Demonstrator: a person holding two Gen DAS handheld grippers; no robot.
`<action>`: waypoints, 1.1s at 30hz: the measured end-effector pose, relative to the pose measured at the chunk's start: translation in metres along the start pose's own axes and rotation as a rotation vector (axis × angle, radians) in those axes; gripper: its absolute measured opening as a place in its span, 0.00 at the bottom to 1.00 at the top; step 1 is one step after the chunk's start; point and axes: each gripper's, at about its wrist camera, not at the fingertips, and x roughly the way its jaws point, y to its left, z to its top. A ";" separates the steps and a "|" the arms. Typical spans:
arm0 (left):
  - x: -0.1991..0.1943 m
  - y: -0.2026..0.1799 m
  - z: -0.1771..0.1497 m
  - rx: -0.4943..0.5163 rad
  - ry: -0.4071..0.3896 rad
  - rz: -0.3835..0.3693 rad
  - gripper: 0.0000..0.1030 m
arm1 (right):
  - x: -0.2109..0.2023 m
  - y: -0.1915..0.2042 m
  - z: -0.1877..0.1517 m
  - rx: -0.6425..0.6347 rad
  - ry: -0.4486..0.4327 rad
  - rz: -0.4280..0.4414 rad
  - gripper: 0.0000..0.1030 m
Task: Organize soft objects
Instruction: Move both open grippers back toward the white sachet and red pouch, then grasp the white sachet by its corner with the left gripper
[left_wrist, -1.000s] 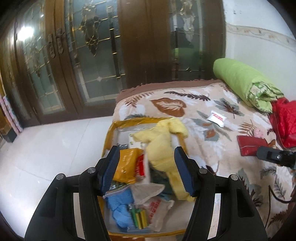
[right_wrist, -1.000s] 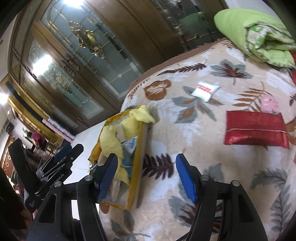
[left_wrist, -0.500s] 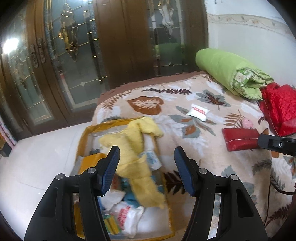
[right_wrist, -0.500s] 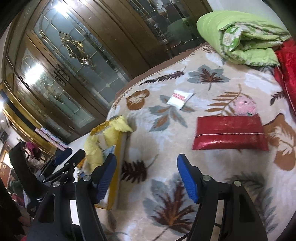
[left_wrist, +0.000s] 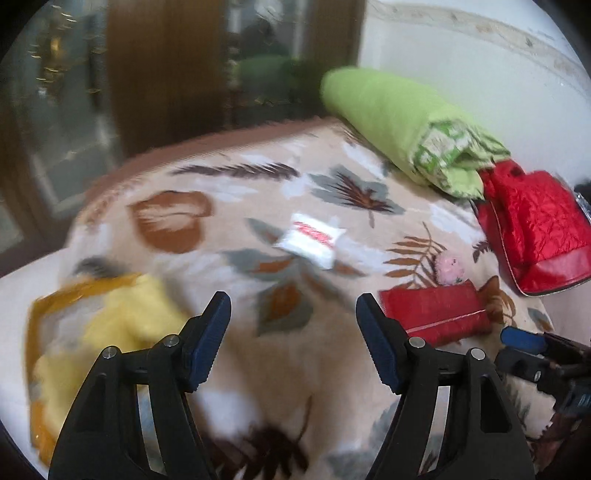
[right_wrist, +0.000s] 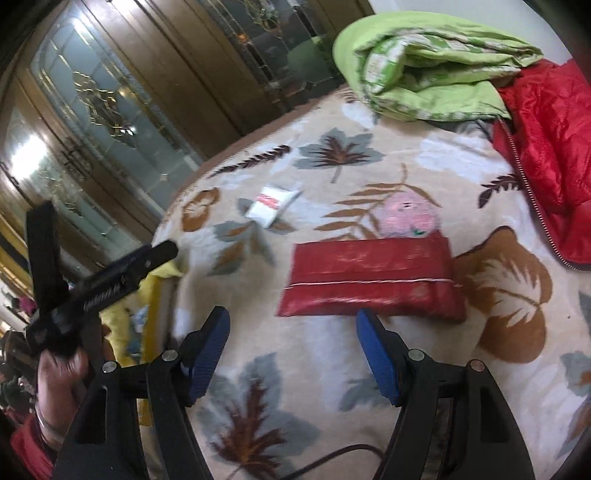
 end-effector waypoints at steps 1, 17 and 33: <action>0.013 -0.003 0.007 0.008 0.020 -0.023 0.69 | 0.001 -0.003 0.001 0.002 -0.001 -0.013 0.69; 0.108 -0.012 0.043 0.089 0.119 -0.051 0.70 | 0.040 -0.077 -0.026 0.507 0.087 0.249 0.77; 0.158 -0.023 0.047 0.067 0.150 0.016 0.78 | 0.071 -0.077 -0.004 0.618 -0.059 0.298 0.74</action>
